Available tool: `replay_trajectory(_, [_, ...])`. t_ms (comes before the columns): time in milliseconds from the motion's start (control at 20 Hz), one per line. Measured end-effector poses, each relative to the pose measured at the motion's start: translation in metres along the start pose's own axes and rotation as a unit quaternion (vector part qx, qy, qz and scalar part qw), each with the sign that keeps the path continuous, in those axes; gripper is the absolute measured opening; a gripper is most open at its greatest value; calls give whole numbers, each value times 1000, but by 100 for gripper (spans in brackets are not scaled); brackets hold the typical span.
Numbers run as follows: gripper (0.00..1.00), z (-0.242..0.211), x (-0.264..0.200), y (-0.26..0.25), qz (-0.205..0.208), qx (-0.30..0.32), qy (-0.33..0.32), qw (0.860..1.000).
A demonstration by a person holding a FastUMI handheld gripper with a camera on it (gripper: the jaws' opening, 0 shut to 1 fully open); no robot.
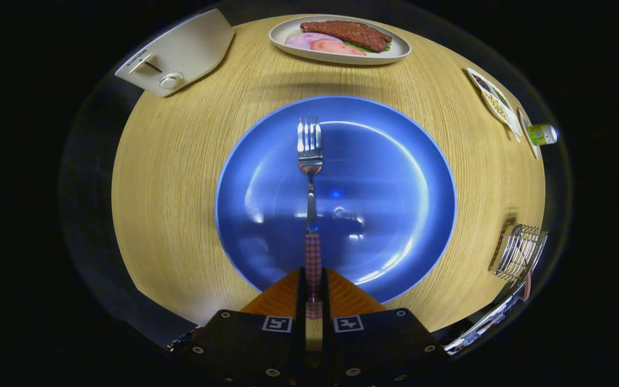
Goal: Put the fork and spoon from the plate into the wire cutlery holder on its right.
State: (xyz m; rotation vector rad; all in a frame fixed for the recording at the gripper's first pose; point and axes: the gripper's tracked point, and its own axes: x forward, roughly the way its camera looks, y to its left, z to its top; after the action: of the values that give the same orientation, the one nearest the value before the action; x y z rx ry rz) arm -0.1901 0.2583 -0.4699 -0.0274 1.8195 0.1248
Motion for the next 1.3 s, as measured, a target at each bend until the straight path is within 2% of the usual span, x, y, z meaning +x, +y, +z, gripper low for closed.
replay_trajectory(150, [11,-4,-2,-2,13,-2,5,1000])
replay_trajectory(400, [9,-6,-37,-28,38,1,-14,999])
replay_trajectory(600, [9,-21,-73,-87,30,18,-28,999])
replay_trajectory(800, [9,-39,-108,-162,0,45,-44,998])
replay_trajectory(1100, [9,-70,-142,-234,-28,78,-48,995])
replay_trajectory(1300, [9,-89,-148,-268,-36,84,-37,995])
